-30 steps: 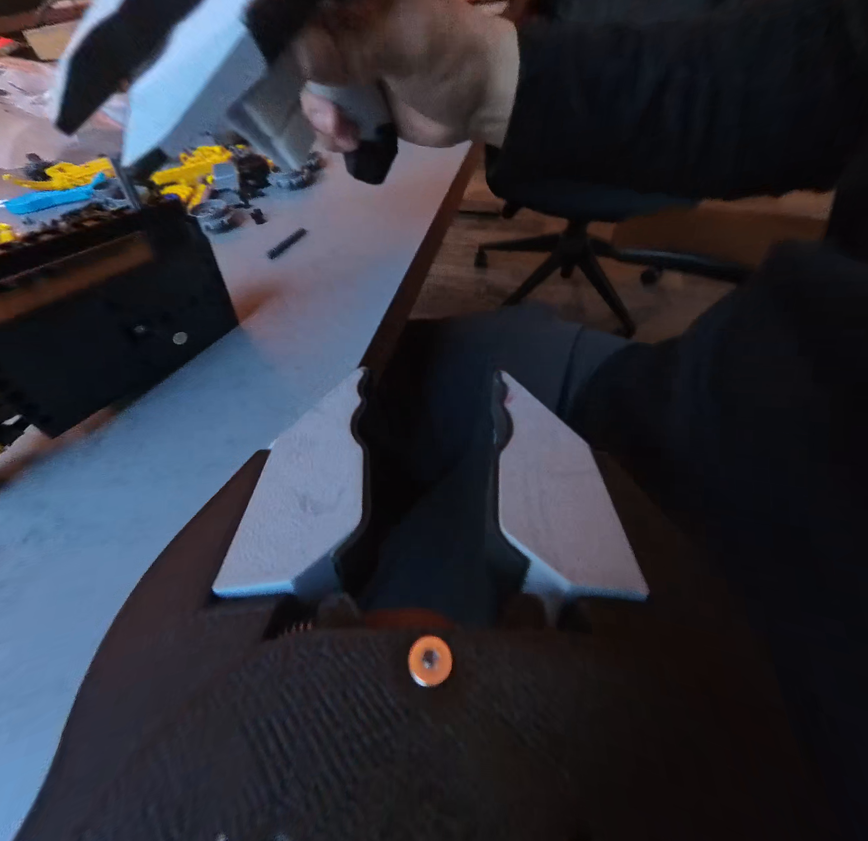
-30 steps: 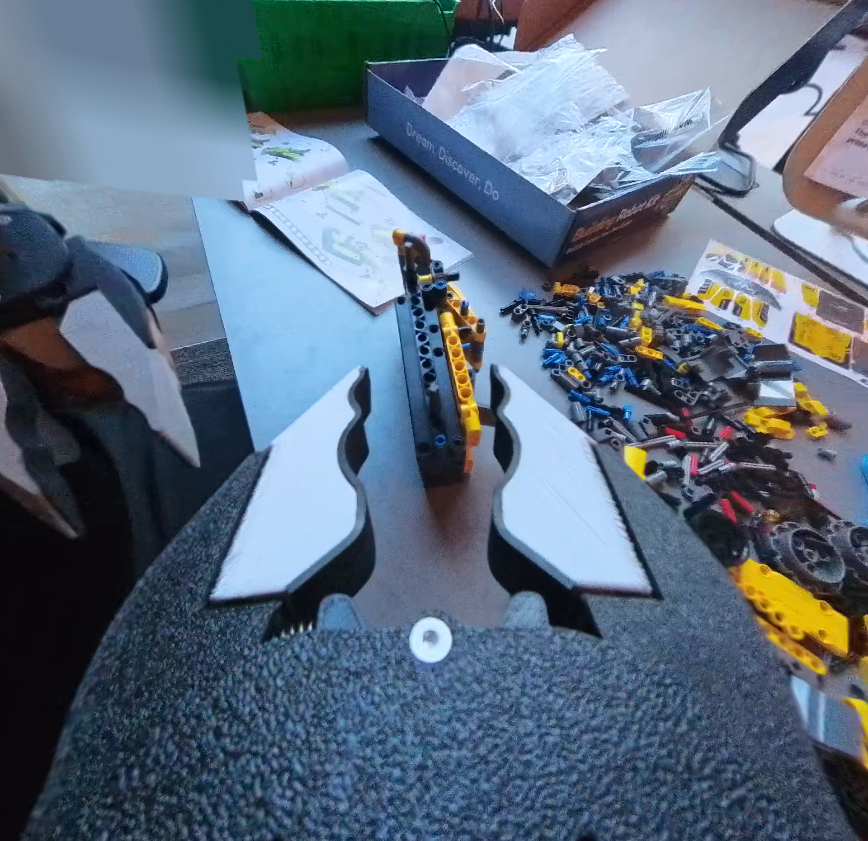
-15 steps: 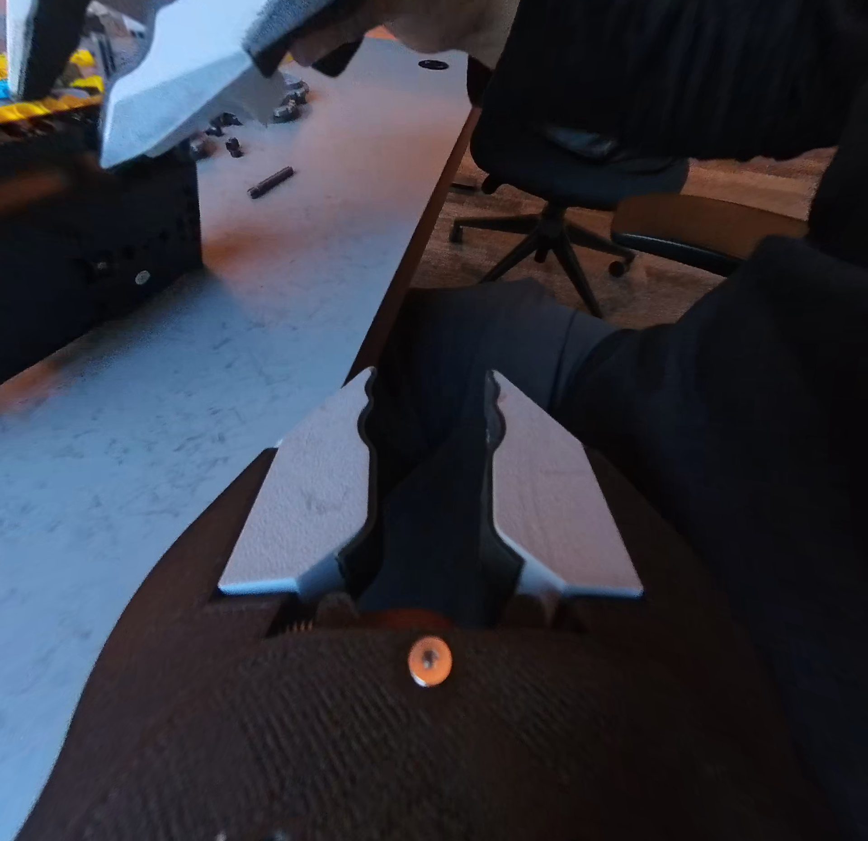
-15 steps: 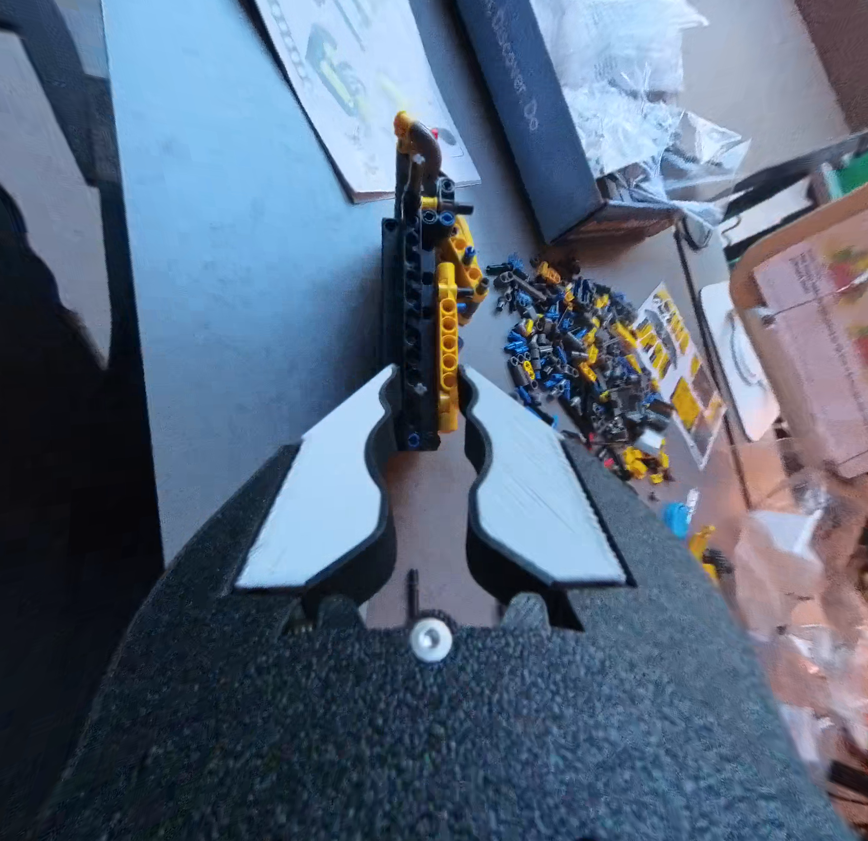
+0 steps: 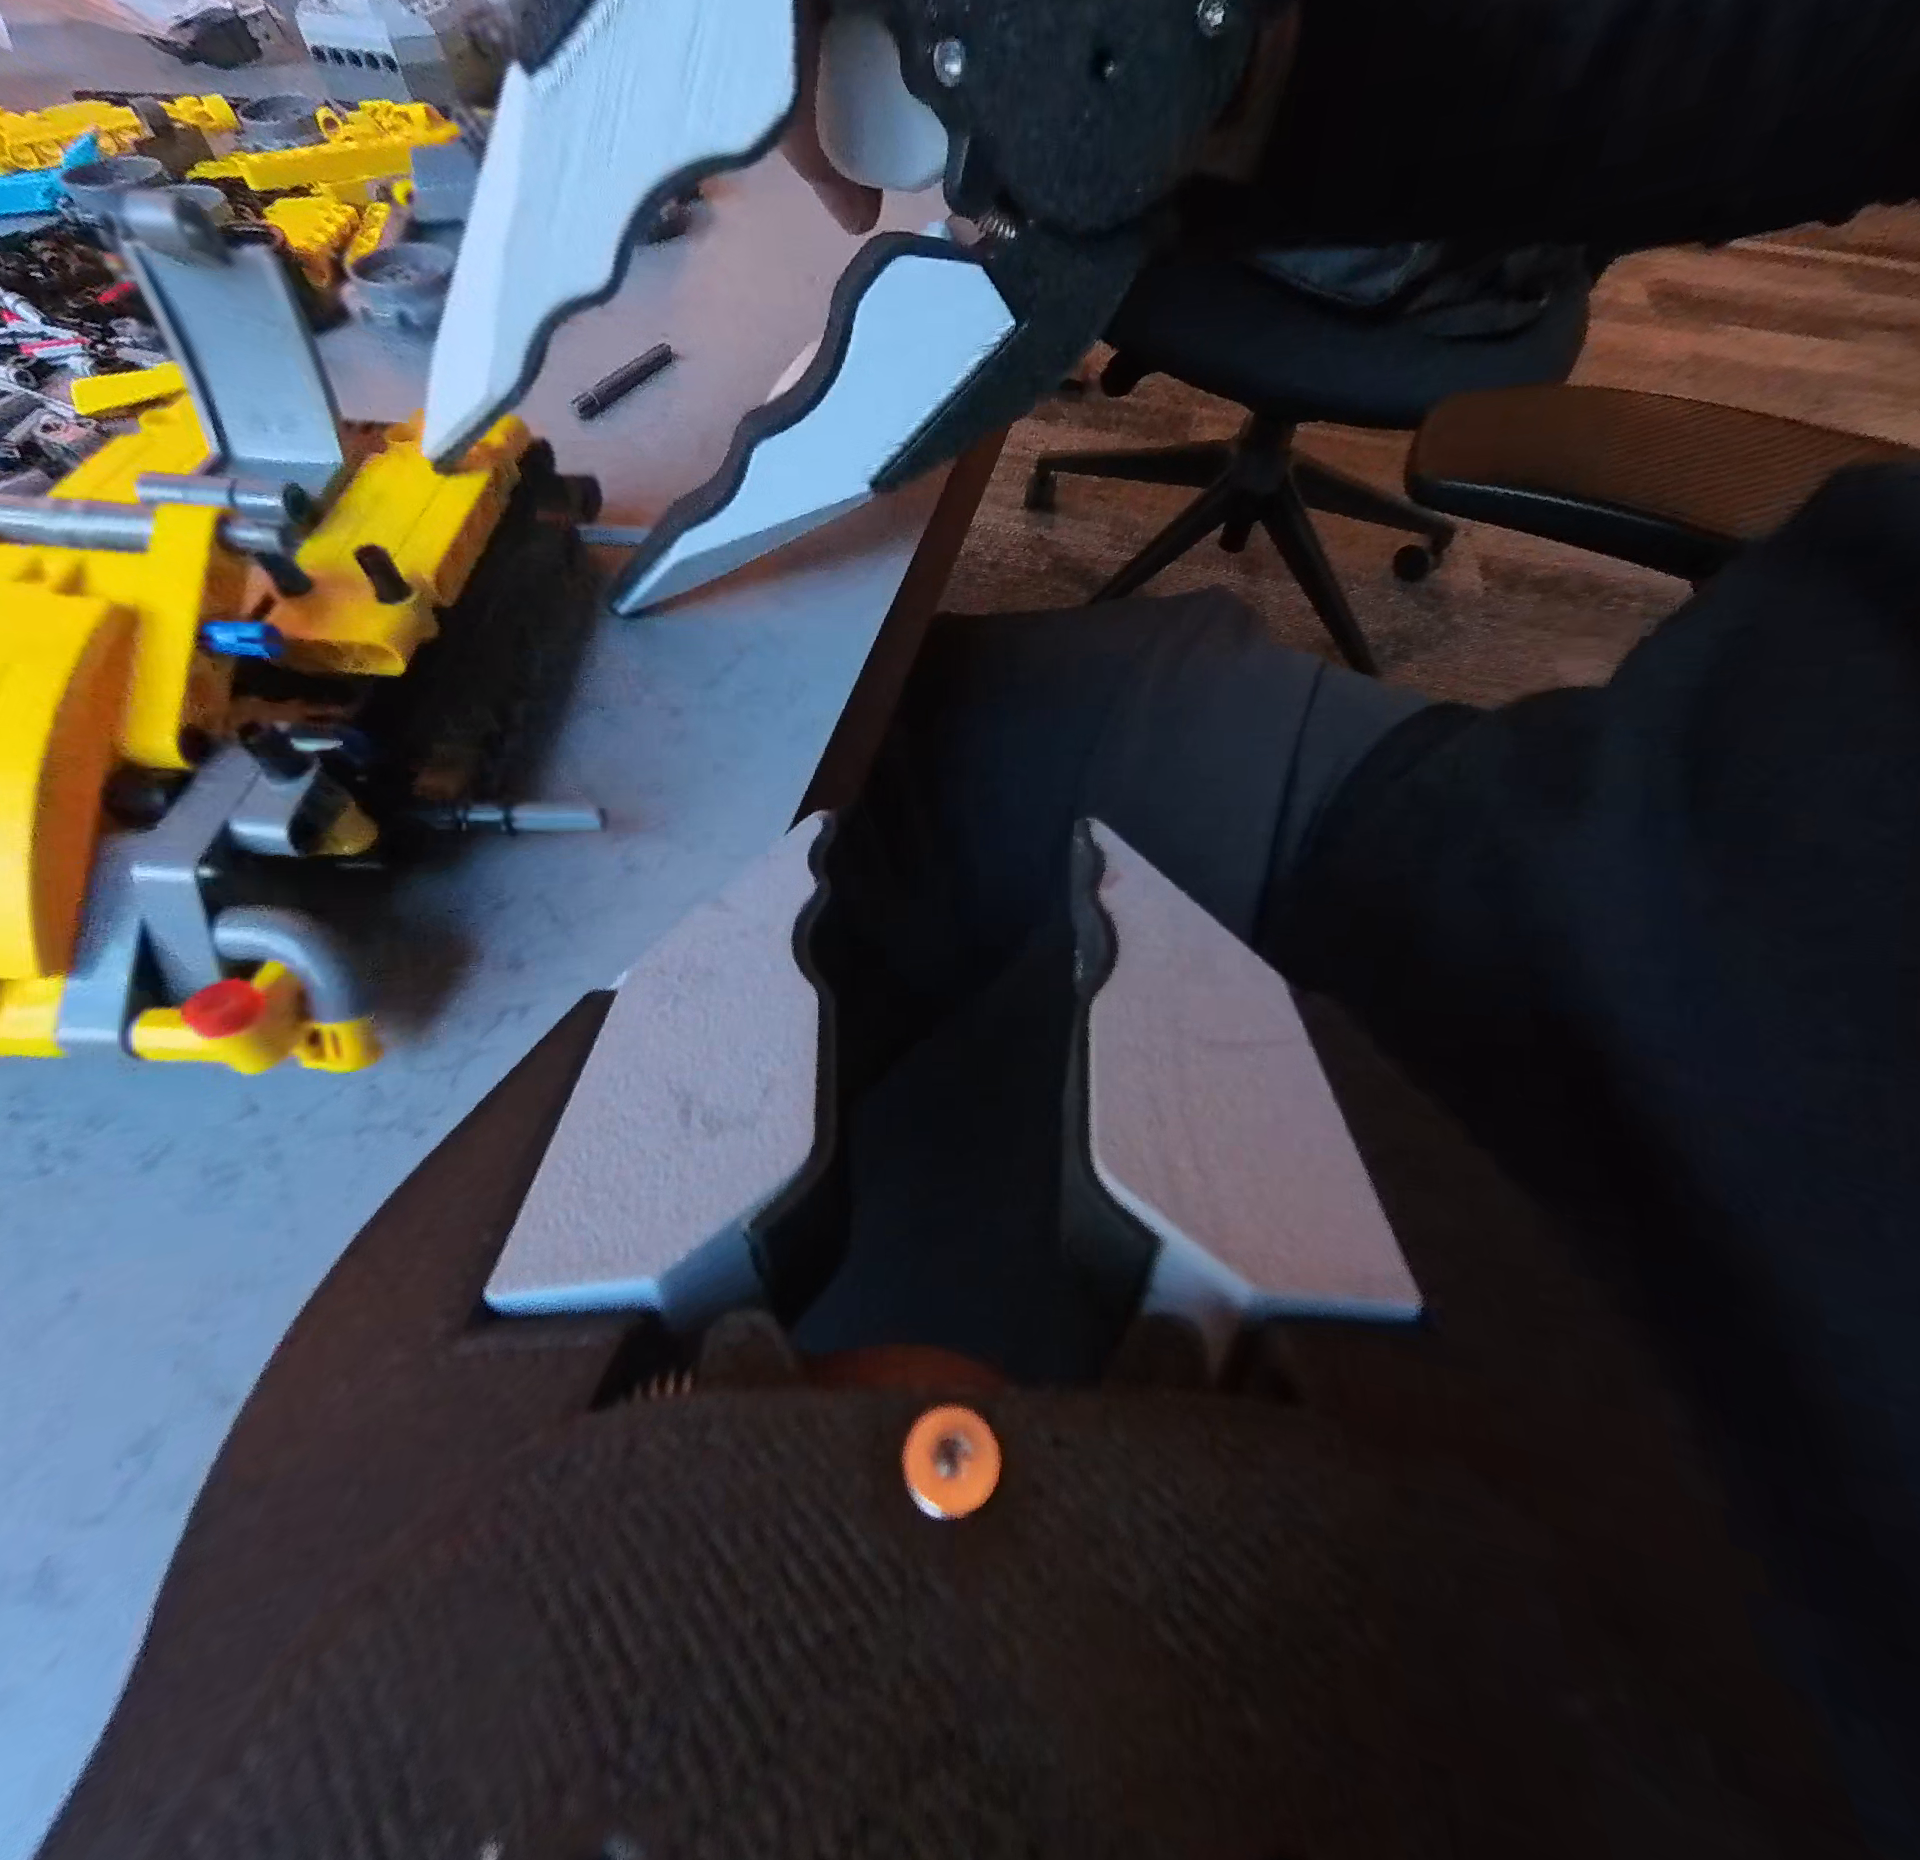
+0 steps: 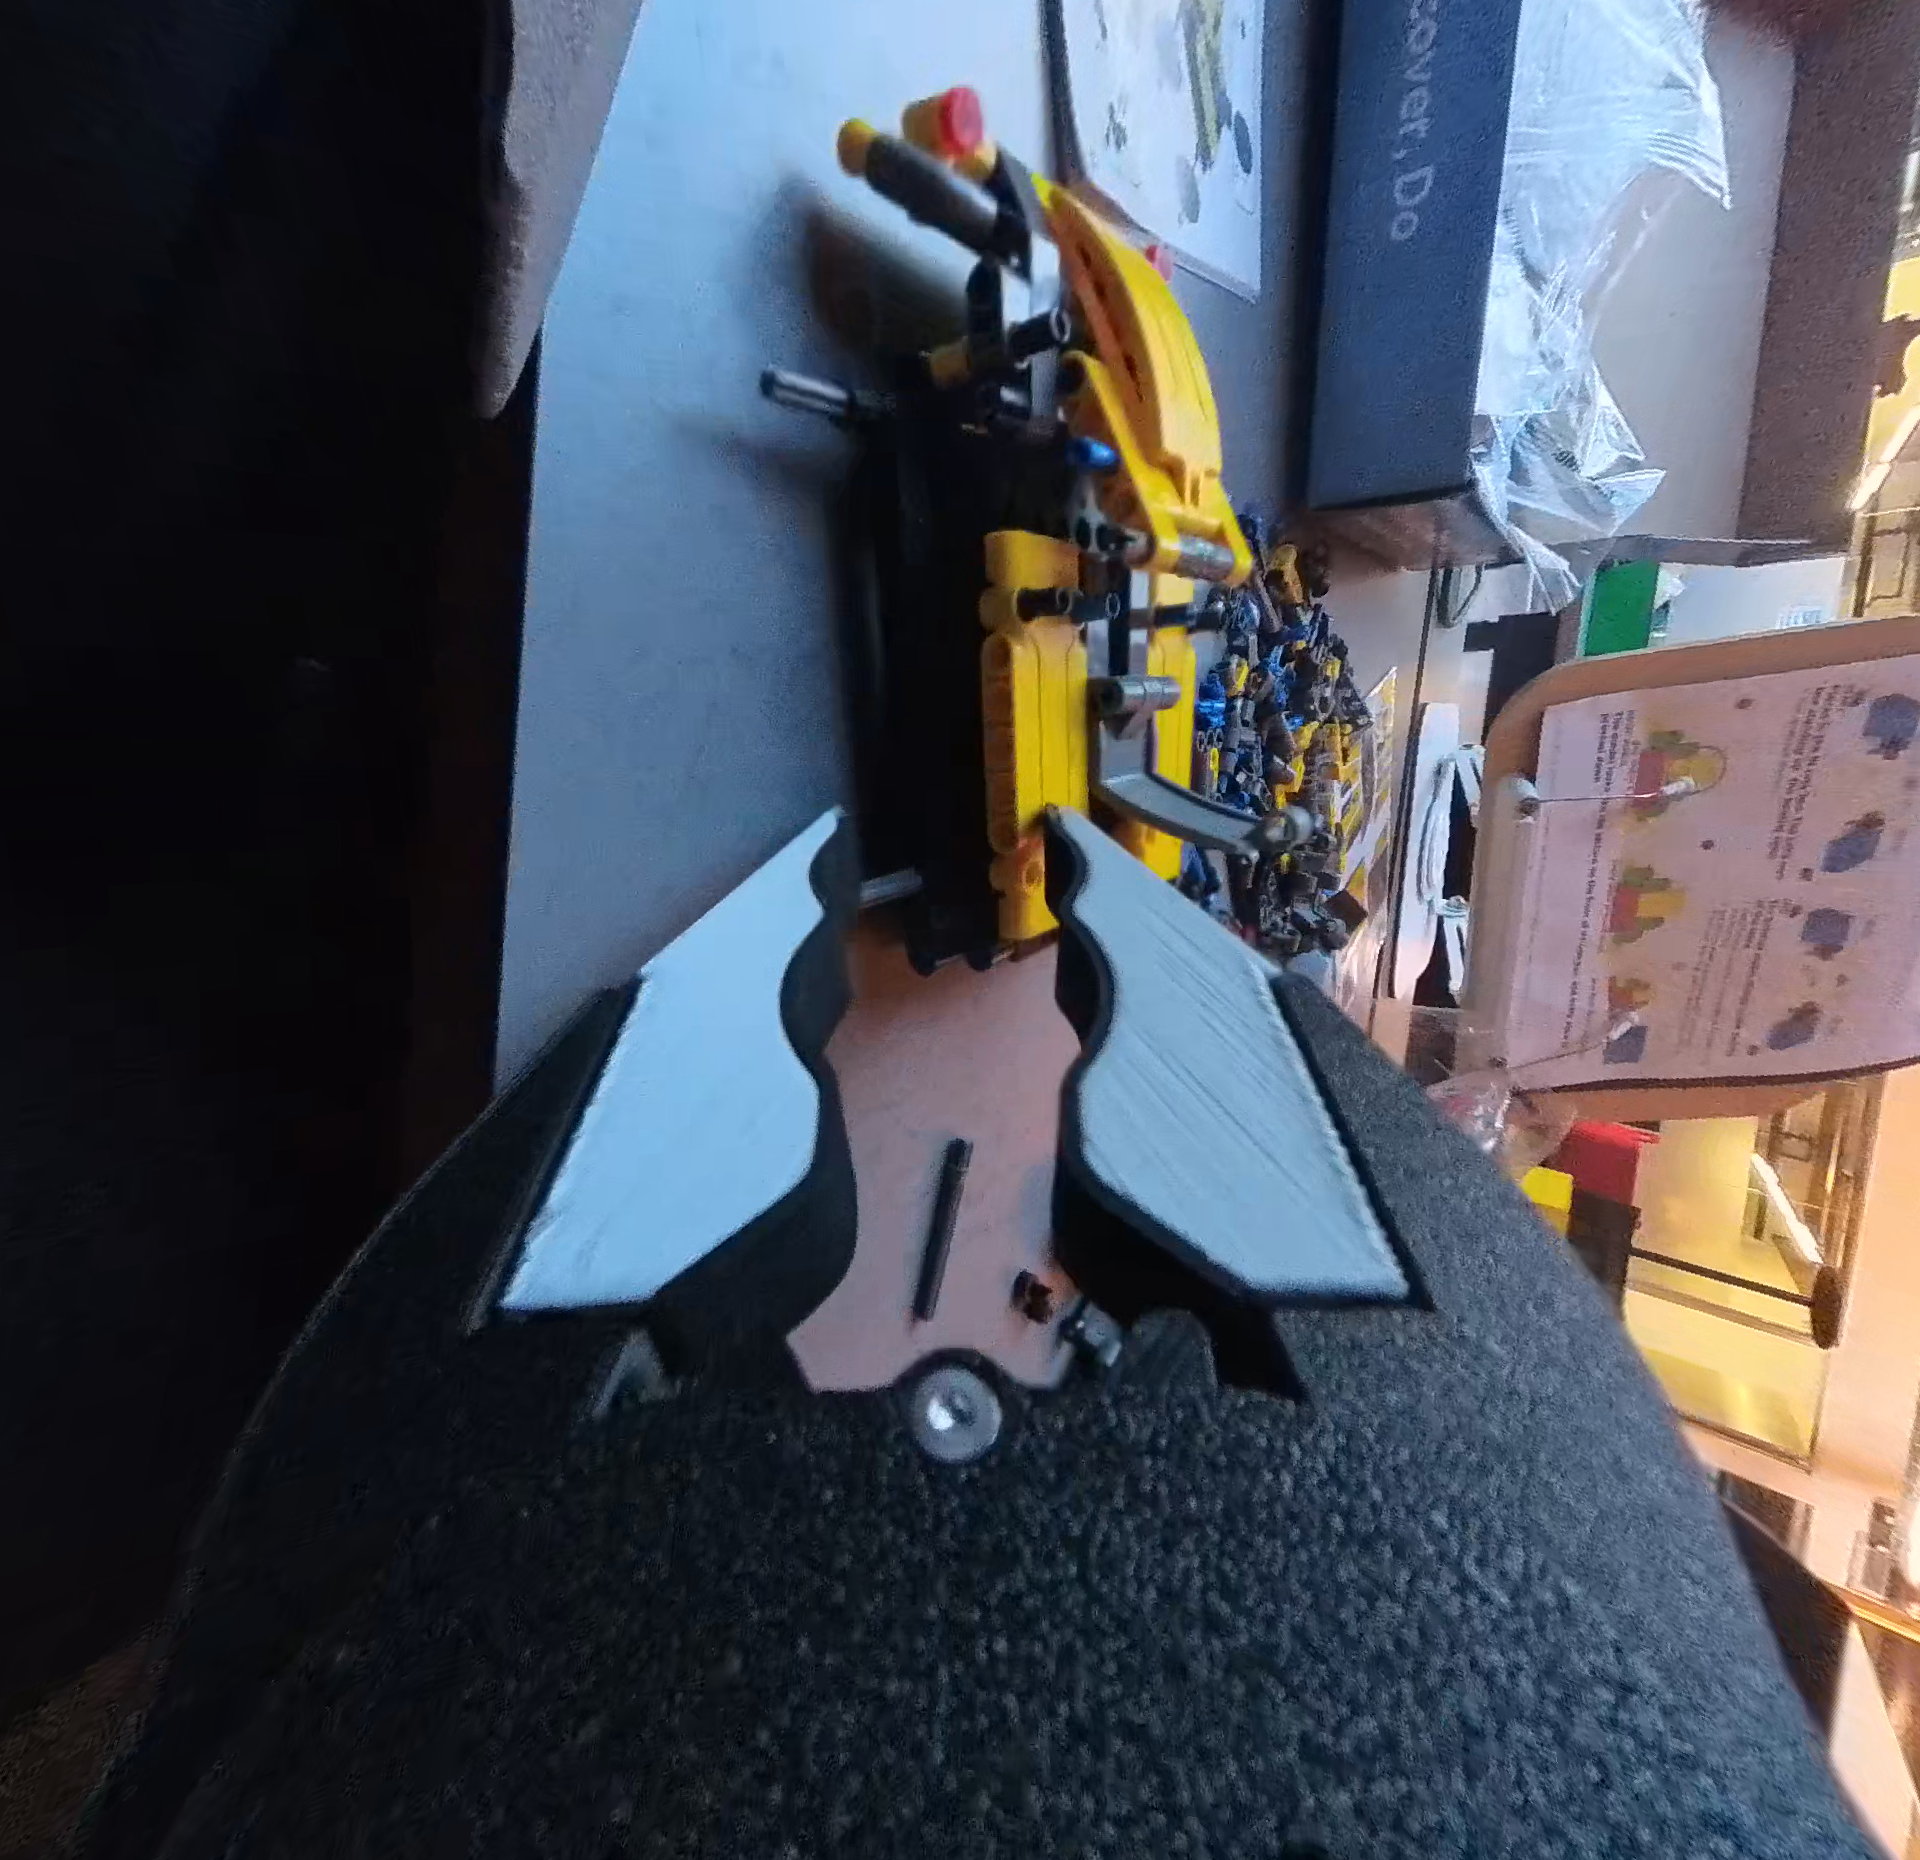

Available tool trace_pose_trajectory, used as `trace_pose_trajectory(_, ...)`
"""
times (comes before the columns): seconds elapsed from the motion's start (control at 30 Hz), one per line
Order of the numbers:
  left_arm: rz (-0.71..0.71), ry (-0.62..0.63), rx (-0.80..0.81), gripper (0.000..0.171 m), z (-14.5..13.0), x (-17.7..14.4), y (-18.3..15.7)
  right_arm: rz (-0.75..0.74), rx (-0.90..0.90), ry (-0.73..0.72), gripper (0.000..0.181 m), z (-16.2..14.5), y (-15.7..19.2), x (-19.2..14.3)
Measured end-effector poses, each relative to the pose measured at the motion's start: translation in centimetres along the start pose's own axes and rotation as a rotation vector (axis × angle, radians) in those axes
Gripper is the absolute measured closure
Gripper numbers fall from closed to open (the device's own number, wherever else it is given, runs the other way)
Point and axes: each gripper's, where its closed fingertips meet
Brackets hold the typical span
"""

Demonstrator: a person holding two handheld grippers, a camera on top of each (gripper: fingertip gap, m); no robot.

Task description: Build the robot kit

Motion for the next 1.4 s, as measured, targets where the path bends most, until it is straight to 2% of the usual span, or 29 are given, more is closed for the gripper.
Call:
trace_pose_trajectory(0.1, 0.009, 0.008, 0.01, 0.131, -0.1, 0.1, 0.1, 0.0, -0.001, 0.01, 0.144, -0.2, -0.4, -0.9)
trace_pose_trajectory(0.2, 0.018, 0.009, 0.027, 0.131, -0.2, 0.0, 0.1, 0.002, 0.112, -0.043, 0.144, 0.1, -0.9, -2.7)
trace_pose_trajectory(0.37, 0.013, 0.005, 0.035, 0.13, -0.1, 0.0, -0.2, -0.053, 0.487, -0.154, 0.144, -1.4, -2.6, -5.1)
trace_pose_trajectory(0.53, 0.004, 0.008, 0.049, 0.13, -0.1, 0.2, -0.5, -0.159, 0.9, -0.3, 0.14, -5.7, -5.0, -6.6)
trace_pose_trajectory(0.63, -0.001, 0.007, 0.045, 0.13, -0.1, 0.2, -0.4, -0.224, 1.043, -0.364, 0.135, -8.2, -6.4, -7.2)
trace_pose_trajectory(0.8, -0.009, 0.022, 0.036, 0.13, -0.3, 0.7, -0.3, -0.24, 1.118, -0.432, 0.133, -9.6, -7.4, -6.9)
trace_pose_trajectory(1.13, -0.044, 0.031, 0.032, 0.13, -0.4, 1.0, -0.5, -0.184, 1.164, -0.425, 0.129, -10.4, -7.8, -4.7)
trace_pose_trajectory(1.4, -0.069, 0.033, 0.034, 0.13, -0.5, 0.8, -0.9, -0.248, 1.133, -0.407, 0.134, -10.6, -8.1, -4.9)
Point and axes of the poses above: each gripper's, where its closed fingertips meet, x out along the fingers, z out of its top, y = z × x across the jaws, and after that the axes turned 3 degrees about -x, right-handed
